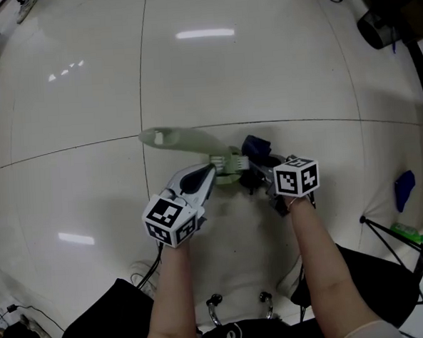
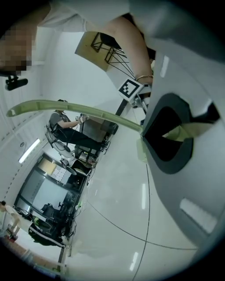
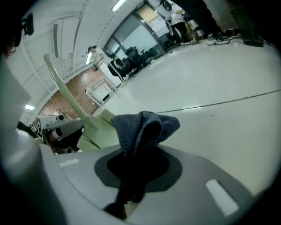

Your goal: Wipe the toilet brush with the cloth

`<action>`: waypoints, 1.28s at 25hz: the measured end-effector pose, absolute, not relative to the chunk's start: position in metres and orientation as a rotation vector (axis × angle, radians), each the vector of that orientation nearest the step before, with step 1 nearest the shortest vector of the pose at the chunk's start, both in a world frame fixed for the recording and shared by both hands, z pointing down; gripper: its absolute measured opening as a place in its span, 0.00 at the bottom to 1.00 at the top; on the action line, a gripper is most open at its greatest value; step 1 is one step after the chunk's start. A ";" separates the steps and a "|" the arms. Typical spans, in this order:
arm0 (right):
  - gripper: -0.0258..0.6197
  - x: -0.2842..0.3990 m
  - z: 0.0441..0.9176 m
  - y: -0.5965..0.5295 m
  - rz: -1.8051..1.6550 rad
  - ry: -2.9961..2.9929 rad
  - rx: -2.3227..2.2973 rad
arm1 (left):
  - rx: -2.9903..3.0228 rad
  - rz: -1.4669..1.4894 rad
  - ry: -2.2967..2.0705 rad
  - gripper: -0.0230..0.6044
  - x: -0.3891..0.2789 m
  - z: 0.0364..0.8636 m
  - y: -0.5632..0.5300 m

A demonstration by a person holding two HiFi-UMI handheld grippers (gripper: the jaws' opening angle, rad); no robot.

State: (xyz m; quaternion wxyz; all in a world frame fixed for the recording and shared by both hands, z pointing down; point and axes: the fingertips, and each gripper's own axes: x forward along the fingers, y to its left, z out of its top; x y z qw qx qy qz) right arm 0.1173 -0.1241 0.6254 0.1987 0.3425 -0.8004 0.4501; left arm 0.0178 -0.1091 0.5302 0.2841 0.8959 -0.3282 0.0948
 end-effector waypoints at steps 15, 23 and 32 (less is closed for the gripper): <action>0.14 0.112 0.635 -0.065 1.533 -2.141 0.894 | 2.402 0.166 -0.865 0.05 0.018 0.530 -0.108; 0.14 0.164 0.574 -0.117 0.944 -2.136 1.175 | 2.416 0.266 -0.997 0.05 0.019 0.531 -0.109; 0.14 0.062 0.475 -0.220 0.876 -2.705 0.847 | 2.502 0.411 -0.995 0.05 0.026 0.530 -0.105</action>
